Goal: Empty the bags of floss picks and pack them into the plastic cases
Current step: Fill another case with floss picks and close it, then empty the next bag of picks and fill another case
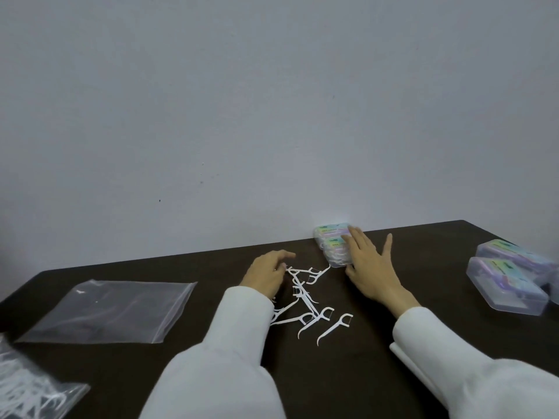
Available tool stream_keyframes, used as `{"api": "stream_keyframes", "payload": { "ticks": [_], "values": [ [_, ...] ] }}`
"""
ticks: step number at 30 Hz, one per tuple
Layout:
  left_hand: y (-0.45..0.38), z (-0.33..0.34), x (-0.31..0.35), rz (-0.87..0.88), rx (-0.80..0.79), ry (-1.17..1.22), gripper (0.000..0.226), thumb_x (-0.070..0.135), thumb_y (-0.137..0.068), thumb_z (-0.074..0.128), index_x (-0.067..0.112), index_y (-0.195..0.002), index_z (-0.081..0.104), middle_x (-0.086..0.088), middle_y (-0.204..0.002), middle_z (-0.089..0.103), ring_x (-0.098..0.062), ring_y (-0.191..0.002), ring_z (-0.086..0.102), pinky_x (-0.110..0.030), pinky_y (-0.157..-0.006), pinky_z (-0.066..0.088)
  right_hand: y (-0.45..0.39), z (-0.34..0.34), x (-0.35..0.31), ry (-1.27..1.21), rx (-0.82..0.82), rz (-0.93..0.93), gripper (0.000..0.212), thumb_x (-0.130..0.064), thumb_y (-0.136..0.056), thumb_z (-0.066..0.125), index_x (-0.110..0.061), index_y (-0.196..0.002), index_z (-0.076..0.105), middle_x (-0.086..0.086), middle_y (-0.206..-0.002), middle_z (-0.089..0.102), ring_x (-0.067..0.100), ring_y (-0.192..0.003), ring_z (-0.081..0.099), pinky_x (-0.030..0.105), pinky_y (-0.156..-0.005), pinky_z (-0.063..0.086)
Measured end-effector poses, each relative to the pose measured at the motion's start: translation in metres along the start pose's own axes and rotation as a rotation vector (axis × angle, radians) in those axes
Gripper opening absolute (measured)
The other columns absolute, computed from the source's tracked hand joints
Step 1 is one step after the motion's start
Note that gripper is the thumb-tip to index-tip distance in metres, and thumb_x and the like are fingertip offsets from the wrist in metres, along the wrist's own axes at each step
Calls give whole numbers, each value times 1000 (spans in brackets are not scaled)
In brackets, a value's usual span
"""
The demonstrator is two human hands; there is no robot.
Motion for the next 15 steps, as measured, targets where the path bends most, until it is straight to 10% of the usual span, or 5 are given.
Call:
{"api": "stream_keyframes", "payload": {
  "ticks": [4, 9, 15],
  "values": [
    [2, -7, -20, -70, 40, 64, 37, 9, -101, 34, 18, -132, 51, -1, -139, 49, -14, -129, 42, -18, -98, 29, 7, -9, -29, -482, 57, -194, 35, -13, -96, 40, -17, -131, 47, 0, -140, 45, 16, -131, 39, 27, -110, 22],
    [8, 0, -42, -155, 2, 66, 39, 12, -101, 35, 17, -138, 45, -5, -146, 42, -17, -138, 32, -22, -109, 22, 5, 15, -63, -400, -248, -256, 43, -27, -102, 27, -18, -144, 30, 0, -154, 25, 9, -143, 14, 34, -115, -10],
    [11, 10, -30, -116, -46, 53, 41, 9, -100, 35, 17, -139, 44, -3, -146, 42, -16, -137, 34, -23, -109, 23, 11, 23, -76, -470, -377, -218, 44, -13, -102, 24, -12, -146, 25, 6, -155, 21, 16, -144, 12, 35, -117, 3]
  ]
}}
Point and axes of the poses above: each hand's wrist, its own y-axis away from the middle knuckle, its own z-axis out of the palm, x = y × z, the point moved 4 cm from there along -y, towards the middle knuckle
